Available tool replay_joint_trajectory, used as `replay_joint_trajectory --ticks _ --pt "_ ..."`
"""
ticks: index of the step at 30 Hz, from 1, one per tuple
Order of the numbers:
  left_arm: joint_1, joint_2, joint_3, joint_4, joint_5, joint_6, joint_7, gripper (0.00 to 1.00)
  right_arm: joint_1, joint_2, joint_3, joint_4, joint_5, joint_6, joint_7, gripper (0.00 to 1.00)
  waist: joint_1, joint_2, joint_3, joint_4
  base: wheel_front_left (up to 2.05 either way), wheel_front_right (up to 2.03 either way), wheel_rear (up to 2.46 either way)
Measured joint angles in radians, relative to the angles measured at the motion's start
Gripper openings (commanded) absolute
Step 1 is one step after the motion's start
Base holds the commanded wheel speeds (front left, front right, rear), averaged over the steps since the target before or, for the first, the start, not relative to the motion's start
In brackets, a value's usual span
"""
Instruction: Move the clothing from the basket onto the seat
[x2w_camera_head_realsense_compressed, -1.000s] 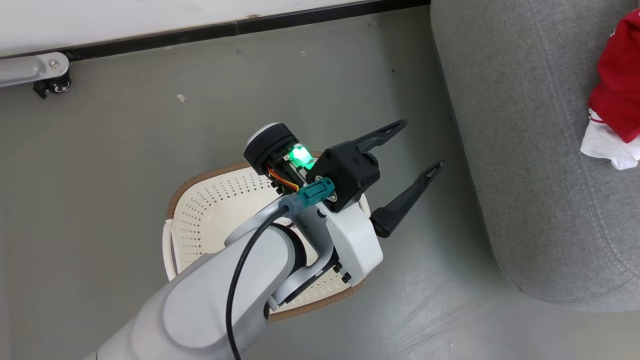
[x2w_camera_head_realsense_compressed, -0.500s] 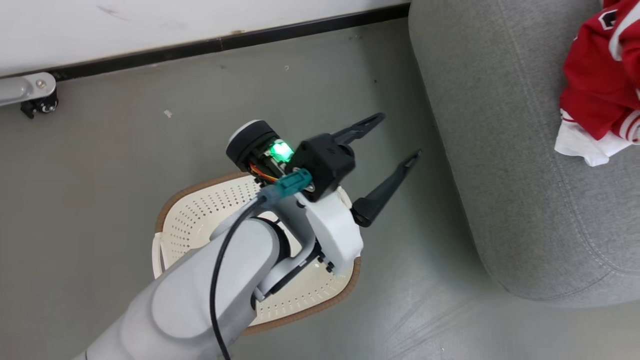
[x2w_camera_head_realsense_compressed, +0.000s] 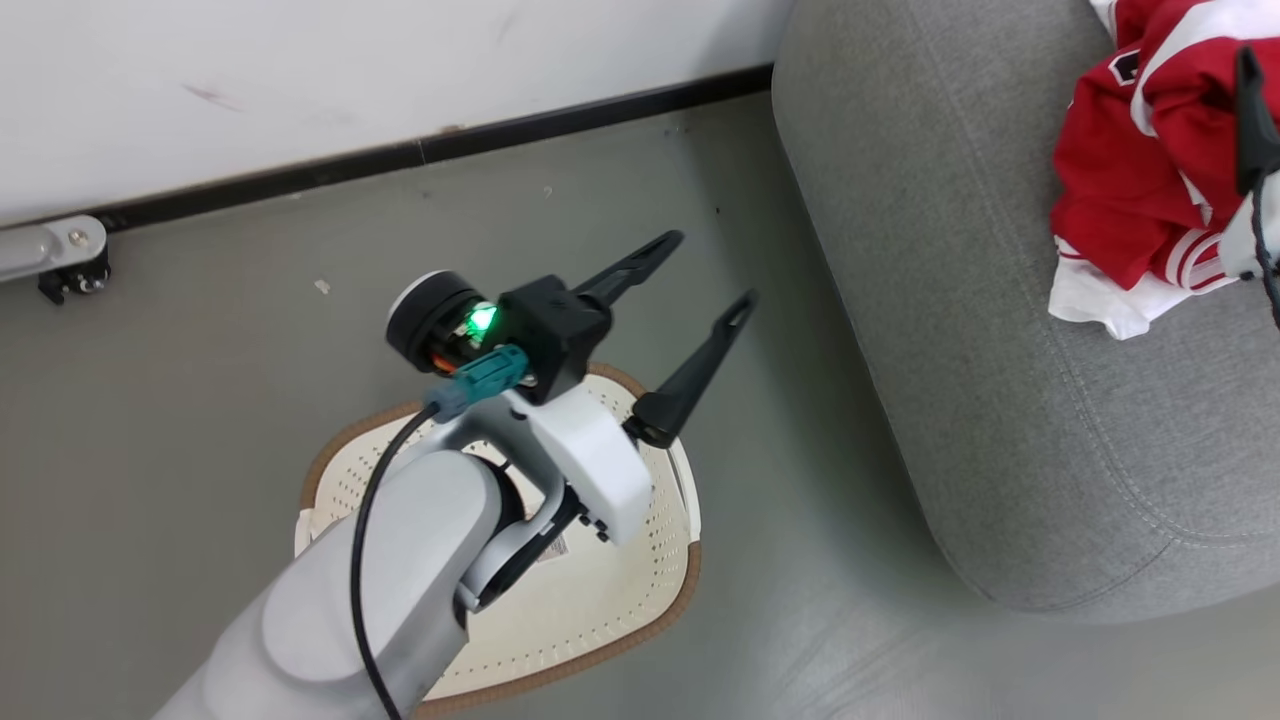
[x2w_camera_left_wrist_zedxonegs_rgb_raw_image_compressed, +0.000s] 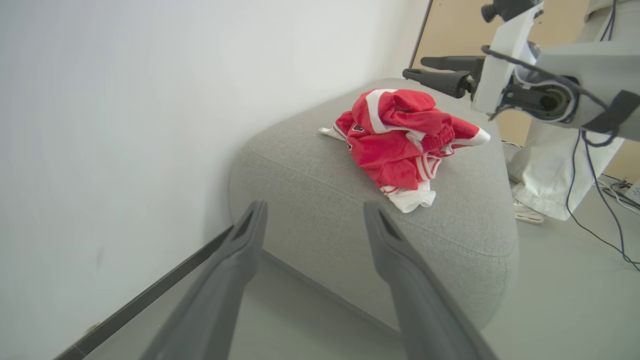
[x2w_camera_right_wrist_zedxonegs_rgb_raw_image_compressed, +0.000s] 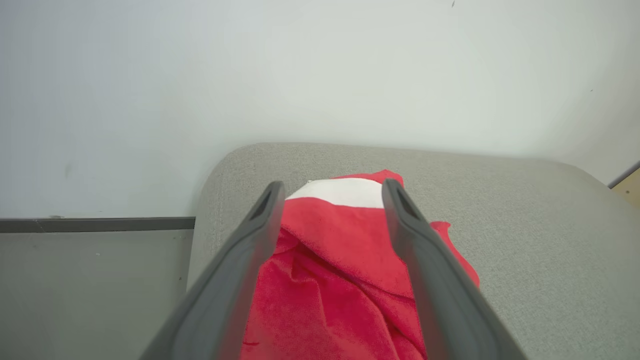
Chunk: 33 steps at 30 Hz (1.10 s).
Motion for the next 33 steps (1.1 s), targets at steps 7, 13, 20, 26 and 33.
replay_joint_trajectory --ticks 7,13,20,26,33 --pt "0.051 0.023 0.056 0.03 -0.01 0.034 -0.056 1.0 0.041 0.054 0.016 -0.086 0.042 0.0 -0.001 1.0 0.0 0.0 -0.047 -0.001 0.0 0.0 0.0" --pt "0.095 0.054 0.105 0.064 -0.012 0.07 -0.102 1.0 0.091 0.106 0.03 -0.135 0.069 0.0 -0.001 1.0 0.0 0.0 -0.09 0.009 0.0 0.0 0.0" --pt "0.153 0.083 0.16 0.104 -0.016 0.111 -0.148 1.0 0.154 0.156 0.067 -0.195 0.084 0.0 -0.001 1.0 0.0 0.0 -0.139 0.032 0.0 0.0 0.0" --pt "0.208 0.104 0.195 0.14 -0.021 0.148 -0.178 1.0 0.222 0.176 0.084 -0.23 0.09 0.0 -0.001 1.0 0.0 0.0 -0.182 0.056 0.0 0.0 0.0" --pt "0.275 0.136 0.241 0.184 -0.025 0.193 -0.212 1.0 0.297 0.19 0.088 -0.272 0.104 0.0 -0.001 1.0 0.0 0.0 -0.231 0.085 0.0 0.0 0.0"
